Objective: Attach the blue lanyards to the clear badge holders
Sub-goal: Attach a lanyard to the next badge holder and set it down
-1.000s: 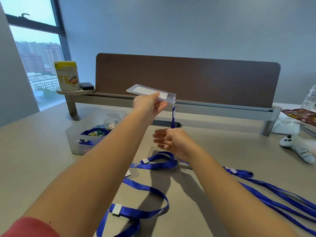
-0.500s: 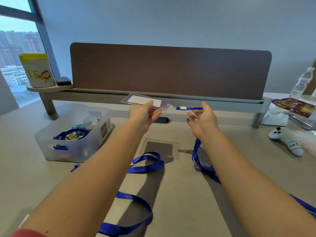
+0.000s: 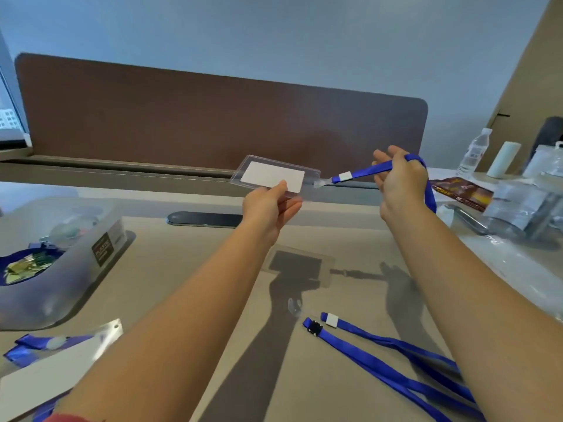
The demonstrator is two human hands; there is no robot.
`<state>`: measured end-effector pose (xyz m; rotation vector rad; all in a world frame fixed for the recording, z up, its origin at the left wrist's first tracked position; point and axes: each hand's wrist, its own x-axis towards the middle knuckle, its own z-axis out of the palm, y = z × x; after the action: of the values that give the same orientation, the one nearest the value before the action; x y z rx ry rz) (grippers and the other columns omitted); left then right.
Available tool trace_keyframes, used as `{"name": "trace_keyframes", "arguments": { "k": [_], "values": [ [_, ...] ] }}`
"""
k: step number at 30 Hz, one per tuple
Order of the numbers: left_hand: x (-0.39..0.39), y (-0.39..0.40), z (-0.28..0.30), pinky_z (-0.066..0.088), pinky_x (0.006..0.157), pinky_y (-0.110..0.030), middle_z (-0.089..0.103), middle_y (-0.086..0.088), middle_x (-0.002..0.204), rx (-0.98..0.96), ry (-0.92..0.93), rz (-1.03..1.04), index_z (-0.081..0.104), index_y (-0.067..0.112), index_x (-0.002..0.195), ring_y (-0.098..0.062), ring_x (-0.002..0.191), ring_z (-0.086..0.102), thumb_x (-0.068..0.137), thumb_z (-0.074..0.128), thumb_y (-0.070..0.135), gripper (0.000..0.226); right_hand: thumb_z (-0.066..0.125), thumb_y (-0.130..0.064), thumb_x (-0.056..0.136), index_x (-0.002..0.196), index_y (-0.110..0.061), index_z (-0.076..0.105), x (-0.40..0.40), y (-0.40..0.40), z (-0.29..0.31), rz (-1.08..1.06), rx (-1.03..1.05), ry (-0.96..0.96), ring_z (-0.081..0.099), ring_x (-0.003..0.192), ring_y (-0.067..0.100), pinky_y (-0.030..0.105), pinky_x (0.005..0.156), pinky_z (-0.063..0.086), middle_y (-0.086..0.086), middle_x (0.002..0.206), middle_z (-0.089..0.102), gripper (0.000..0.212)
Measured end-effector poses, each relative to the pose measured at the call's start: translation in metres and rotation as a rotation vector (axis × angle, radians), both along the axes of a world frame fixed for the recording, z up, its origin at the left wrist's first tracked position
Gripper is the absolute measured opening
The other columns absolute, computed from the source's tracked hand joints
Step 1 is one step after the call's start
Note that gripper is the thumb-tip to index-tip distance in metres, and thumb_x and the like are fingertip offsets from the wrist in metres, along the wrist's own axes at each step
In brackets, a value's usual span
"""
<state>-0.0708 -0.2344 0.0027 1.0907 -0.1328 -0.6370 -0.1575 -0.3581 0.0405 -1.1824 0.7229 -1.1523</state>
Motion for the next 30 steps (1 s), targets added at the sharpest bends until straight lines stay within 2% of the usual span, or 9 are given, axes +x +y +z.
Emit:
{"name": "trace_keyframes", "arguments": {
  "k": [4, 7, 10, 16, 19, 22, 24, 26, 30],
  "values": [
    [0.024, 0.022, -0.029, 0.055, 0.054, -0.018, 0.060, -0.006, 0.076, 0.084, -0.011, 0.062, 0.055, 0.002, 0.109, -0.013, 0.064, 0.061, 0.091, 0.050, 0.018, 0.025, 0.040, -0.015, 0.095, 0.088, -0.010, 0.060, 0.025, 0.011, -0.041, 0.089, 0.152, 0.088, 0.052, 0.068, 0.013, 0.019, 0.060, 0.040, 0.018, 0.120, 0.065, 0.022],
    [0.046, 0.041, -0.054, 0.053, 0.060, -0.020, 0.059, -0.005, 0.077, 0.195, -0.020, 0.120, 0.055, 0.007, 0.104, -0.013, 0.066, 0.059, 0.090, 0.051, 0.021, 0.020, 0.042, -0.017, 0.095, 0.087, -0.008, 0.054, 0.047, 0.020, -0.075, 0.196, 0.293, 0.189, 0.053, 0.065, 0.012, 0.025, 0.066, 0.051, 0.009, 0.086, 0.063, 0.017],
    [0.068, 0.061, -0.076, 0.050, 0.051, -0.017, 0.055, -0.005, 0.074, 0.273, 0.011, 0.177, 0.054, 0.007, 0.093, -0.013, 0.061, 0.054, 0.091, 0.051, 0.020, 0.014, 0.037, -0.019, 0.097, 0.073, -0.008, 0.050, 0.065, 0.029, -0.109, 0.295, 0.390, 0.272, 0.051, 0.063, 0.015, 0.025, 0.058, 0.048, 0.008, 0.071, 0.053, 0.030],
    [0.099, 0.092, -0.113, 0.050, 0.046, -0.017, 0.054, -0.006, 0.070, 0.382, 0.122, 0.260, 0.055, 0.001, 0.107, -0.012, 0.058, 0.052, 0.089, 0.054, 0.017, 0.024, 0.038, -0.013, 0.098, 0.094, 0.001, 0.049, 0.089, 0.050, -0.146, 0.479, 0.471, 0.498, 0.058, 0.054, 0.020, 0.027, 0.057, 0.056, 0.015, 0.063, 0.058, 0.019],
    [0.107, 0.100, -0.120, 0.048, 0.035, -0.016, 0.054, -0.007, 0.067, 0.428, 0.168, 0.272, 0.054, -0.002, 0.111, -0.013, 0.053, 0.053, 0.088, 0.056, 0.019, 0.031, 0.042, -0.010, 0.096, 0.076, 0.004, 0.053, 0.092, 0.055, -0.151, 0.529, 0.375, 0.676, 0.057, 0.026, 0.015, 0.019, 0.027, 0.046, 0.012, 0.038, 0.060, 0.026],
    [0.109, 0.108, -0.121, 0.046, 0.030, -0.015, 0.055, -0.008, 0.065, 0.448, 0.184, 0.269, 0.053, 0.000, 0.107, -0.012, 0.044, 0.055, 0.087, 0.057, 0.021, 0.029, 0.046, -0.012, 0.094, 0.066, 0.003, 0.051, 0.090, 0.057, -0.151, 0.558, 0.249, 0.795, 0.058, 0.031, 0.017, 0.017, 0.025, 0.043, 0.012, 0.041, 0.057, 0.032],
    [0.105, 0.115, -0.118, 0.048, 0.031, -0.016, 0.057, -0.010, 0.067, 0.460, 0.174, 0.230, 0.050, 0.003, 0.102, -0.016, 0.051, 0.056, 0.086, 0.058, 0.023, 0.027, 0.047, -0.015, 0.094, 0.063, 0.001, 0.050, 0.086, 0.061, -0.148, 0.572, 0.161, 0.864, 0.056, 0.043, 0.017, 0.016, 0.027, 0.045, 0.013, 0.055, 0.054, 0.035],
    [0.099, 0.124, -0.113, 0.054, 0.042, -0.023, 0.059, -0.012, 0.071, 0.503, 0.145, 0.159, 0.050, 0.003, 0.103, -0.019, 0.057, 0.057, 0.085, 0.059, 0.024, 0.029, 0.046, -0.013, 0.094, 0.060, -0.003, 0.048, 0.082, 0.067, -0.144, 0.566, 0.070, 0.912, 0.051, 0.037, 0.016, 0.017, 0.032, 0.045, 0.013, 0.058, 0.049, 0.035],
    [0.085, 0.150, -0.103, 0.052, 0.078, -0.034, 0.054, -0.010, 0.078, 0.722, -0.070, 0.080, 0.047, 0.003, 0.118, -0.022, 0.078, 0.057, 0.086, 0.059, 0.023, 0.039, 0.044, -0.009, 0.088, 0.061, -0.007, 0.049, 0.069, 0.088, -0.140, 0.483, -0.406, 1.067, 0.058, 0.069, 0.032, 0.040, 0.067, 0.051, 0.027, 0.076, 0.060, 0.028]
  ]
}}
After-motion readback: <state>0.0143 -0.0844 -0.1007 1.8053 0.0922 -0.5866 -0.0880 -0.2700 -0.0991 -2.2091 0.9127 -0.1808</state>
